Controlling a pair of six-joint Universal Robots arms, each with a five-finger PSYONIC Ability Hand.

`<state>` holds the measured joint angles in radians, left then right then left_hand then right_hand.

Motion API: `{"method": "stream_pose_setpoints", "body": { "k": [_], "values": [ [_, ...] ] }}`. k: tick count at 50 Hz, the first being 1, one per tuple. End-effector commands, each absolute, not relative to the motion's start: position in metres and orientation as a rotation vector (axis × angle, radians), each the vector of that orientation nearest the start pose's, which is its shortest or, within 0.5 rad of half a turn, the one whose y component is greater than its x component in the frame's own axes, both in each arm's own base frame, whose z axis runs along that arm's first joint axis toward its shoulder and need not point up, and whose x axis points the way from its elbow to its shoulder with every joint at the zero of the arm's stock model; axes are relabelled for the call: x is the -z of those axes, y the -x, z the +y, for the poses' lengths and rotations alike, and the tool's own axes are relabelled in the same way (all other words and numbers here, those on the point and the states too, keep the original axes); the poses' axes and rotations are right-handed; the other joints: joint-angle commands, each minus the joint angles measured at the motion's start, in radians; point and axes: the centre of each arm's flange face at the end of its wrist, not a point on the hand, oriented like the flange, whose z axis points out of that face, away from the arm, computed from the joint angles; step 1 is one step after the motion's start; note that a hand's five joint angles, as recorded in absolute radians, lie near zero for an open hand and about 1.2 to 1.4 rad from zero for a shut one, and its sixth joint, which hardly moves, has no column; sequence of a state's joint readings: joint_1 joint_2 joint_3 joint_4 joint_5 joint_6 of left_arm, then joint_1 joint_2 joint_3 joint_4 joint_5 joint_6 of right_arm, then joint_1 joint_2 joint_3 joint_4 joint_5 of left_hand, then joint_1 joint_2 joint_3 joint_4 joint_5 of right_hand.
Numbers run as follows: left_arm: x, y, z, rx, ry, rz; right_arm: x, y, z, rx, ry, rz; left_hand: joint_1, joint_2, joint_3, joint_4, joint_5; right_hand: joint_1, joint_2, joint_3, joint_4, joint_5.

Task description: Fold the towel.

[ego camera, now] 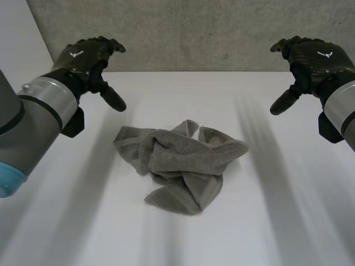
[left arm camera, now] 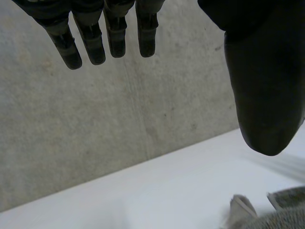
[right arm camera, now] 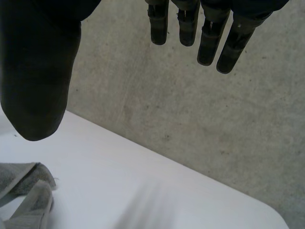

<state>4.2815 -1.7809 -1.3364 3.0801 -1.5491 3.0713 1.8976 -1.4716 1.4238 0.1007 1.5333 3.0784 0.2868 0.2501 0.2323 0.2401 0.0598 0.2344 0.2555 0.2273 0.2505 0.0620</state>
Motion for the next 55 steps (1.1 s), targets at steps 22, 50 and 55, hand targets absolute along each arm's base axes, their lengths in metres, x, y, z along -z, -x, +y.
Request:
{"method": "stream_pose_setpoints", "body": {
  "k": [22,50,55],
  "values": [
    [-0.147,0.315,-0.259,1.833,-1.091,2.880,-0.162,-0.270,-0.258,1.205,0.539,2.308,0.514,0.551,-0.058,-0.066,0.567,0.383,0.362,-0.053,-0.076,0.381],
    [-0.343,0.275,-0.231,2.732,-0.594,2.302,-0.396,-0.299,-0.227,1.881,0.786,1.407,1.110,1.146,-0.058,-0.066,1.162,1.162,1.141,-0.053,-0.076,1.160],
    [-0.283,0.258,-0.215,2.630,-0.595,2.372,-0.320,-0.311,-0.186,1.745,1.046,1.513,0.784,0.821,-0.058,-0.066,0.837,1.162,1.141,-0.053,-0.076,1.160]
  ]
}}
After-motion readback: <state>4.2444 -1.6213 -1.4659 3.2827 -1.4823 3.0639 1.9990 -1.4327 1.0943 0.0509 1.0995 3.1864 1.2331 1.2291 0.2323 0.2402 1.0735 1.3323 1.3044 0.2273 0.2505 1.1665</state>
